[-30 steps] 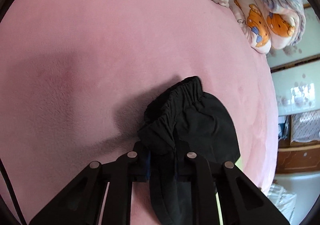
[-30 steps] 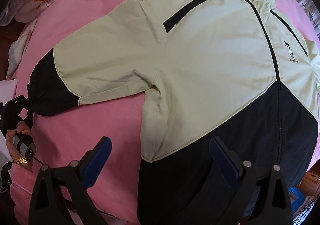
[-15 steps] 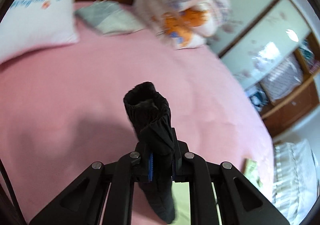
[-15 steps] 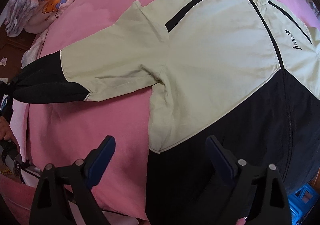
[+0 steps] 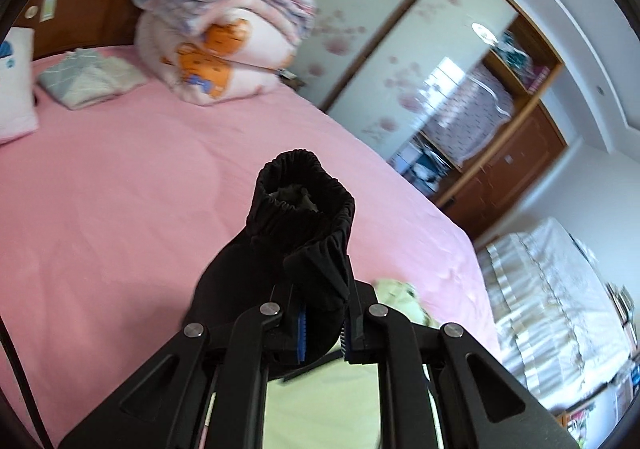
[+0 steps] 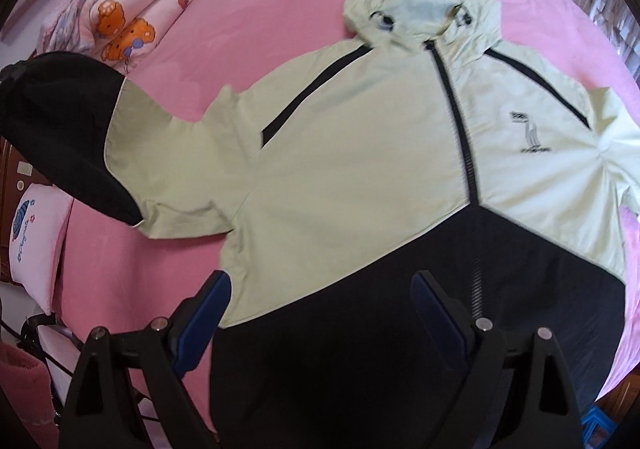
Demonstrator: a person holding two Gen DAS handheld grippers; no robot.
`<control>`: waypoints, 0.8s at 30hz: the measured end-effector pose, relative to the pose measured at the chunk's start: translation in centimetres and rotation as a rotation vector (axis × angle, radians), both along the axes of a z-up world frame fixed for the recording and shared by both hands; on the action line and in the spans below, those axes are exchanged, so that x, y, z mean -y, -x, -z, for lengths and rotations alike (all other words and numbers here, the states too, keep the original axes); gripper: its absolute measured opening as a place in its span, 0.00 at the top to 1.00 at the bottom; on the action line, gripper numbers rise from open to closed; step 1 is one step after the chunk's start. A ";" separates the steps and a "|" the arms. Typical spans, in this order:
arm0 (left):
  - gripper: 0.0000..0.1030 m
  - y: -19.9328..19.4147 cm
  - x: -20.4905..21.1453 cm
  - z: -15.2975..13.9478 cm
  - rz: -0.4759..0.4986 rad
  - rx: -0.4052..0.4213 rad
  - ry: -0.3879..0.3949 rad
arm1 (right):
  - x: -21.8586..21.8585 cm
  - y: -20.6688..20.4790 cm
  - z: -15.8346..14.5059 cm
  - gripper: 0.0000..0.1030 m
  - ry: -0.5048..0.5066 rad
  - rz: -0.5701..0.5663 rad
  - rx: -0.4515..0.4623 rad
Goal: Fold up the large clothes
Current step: 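Lift the black cuff with the left gripper and carry it over the jacket body, then lay the black cuff onto the jacket chest with the left gripper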
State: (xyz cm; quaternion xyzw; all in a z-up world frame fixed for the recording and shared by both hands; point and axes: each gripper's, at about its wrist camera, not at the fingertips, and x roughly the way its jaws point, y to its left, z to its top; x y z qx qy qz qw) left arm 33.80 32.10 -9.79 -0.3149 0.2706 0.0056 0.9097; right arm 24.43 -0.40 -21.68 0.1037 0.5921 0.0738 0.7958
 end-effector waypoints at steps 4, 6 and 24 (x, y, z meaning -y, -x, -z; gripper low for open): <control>0.90 -1.5 7.4 0.7 0.103 0.015 0.020 | 4.7 -1.3 -0.6 0.11 0.008 0.009 0.052; 0.90 -2.3 11.3 1.6 0.156 0.011 0.015 | 7.0 -2.0 -0.5 0.11 0.016 0.008 0.079; 0.89 -9.6 32.8 16.2 0.580 -0.348 -0.037 | 22.5 -6.0 5.7 0.11 0.040 0.167 0.111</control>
